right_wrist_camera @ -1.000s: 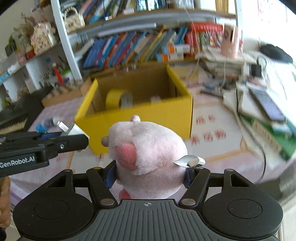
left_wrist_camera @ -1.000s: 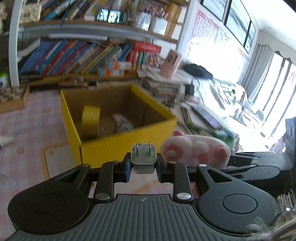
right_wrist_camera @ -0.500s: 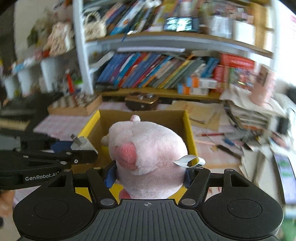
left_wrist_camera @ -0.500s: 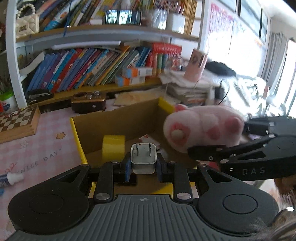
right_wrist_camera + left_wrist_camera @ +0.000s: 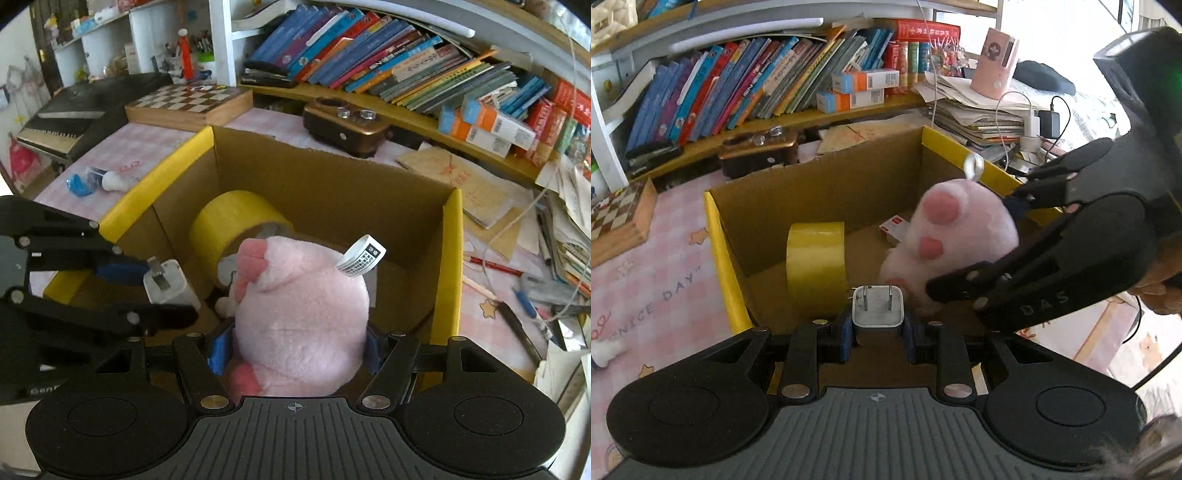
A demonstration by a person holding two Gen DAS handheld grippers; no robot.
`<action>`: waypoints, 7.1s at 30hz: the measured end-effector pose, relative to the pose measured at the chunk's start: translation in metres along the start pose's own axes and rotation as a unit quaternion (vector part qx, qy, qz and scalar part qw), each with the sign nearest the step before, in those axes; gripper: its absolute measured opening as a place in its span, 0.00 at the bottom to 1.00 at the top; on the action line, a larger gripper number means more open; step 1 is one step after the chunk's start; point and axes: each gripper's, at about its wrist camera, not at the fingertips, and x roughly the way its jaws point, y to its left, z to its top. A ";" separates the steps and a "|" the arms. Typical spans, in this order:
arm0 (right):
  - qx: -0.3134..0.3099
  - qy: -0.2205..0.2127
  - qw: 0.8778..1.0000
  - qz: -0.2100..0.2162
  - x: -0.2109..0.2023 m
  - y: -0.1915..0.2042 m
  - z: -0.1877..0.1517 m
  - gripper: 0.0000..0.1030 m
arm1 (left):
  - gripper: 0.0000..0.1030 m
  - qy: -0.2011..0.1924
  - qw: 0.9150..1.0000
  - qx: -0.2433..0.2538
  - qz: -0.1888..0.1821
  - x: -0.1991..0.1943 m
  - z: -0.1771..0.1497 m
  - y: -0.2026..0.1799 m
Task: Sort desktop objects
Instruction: 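Lower the white plug into the yellow box with the left tool while the right tool lowers the pig, then open both tools to release the plug and pig into the box, then raise both open tools out of the box and move toward the spray bottle, then grasp the blue cap with the left tool while the right tool grasps the bottle body, then lift the spray bottle with both tools and carry it toward the yellow box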
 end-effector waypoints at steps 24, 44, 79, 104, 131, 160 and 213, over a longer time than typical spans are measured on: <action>0.044 -0.123 0.991 -0.034 -0.054 -0.003 -0.017 0.93 | 0.84 -0.168 0.985 -0.008 0.041 -0.084 -0.004 -0.012; 0.136 -0.207 0.961 -0.122 -0.109 0.044 -0.080 0.97 | 0.97 -0.168 0.971 -0.123 0.119 -0.143 -0.070 0.011; 0.244 -0.102 0.956 -0.128 -0.078 0.232 -0.118 0.97 | 1.00 -0.089 0.986 -0.095 0.101 -0.204 -0.200 0.099; 0.137 -0.095 0.983 -0.081 -0.050 0.335 -0.075 0.97 | 1.00 -0.096 0.973 -0.154 0.143 -0.249 -0.252 0.175; 0.078 -0.075 0.994 -0.012 0.033 0.296 0.019 0.97 | 1.00 -0.073 0.955 -0.215 0.191 -0.188 -0.194 0.241; -0.007 -0.092 0.996 0.007 0.137 0.259 0.097 0.95 | 0.75 -0.008 0.964 -0.213 0.156 -0.046 -0.104 0.320; 0.010 -0.107 0.992 0.068 0.073 0.258 0.116 0.31 | 0.33 -0.132 0.937 -0.301 0.113 -0.178 -0.145 0.285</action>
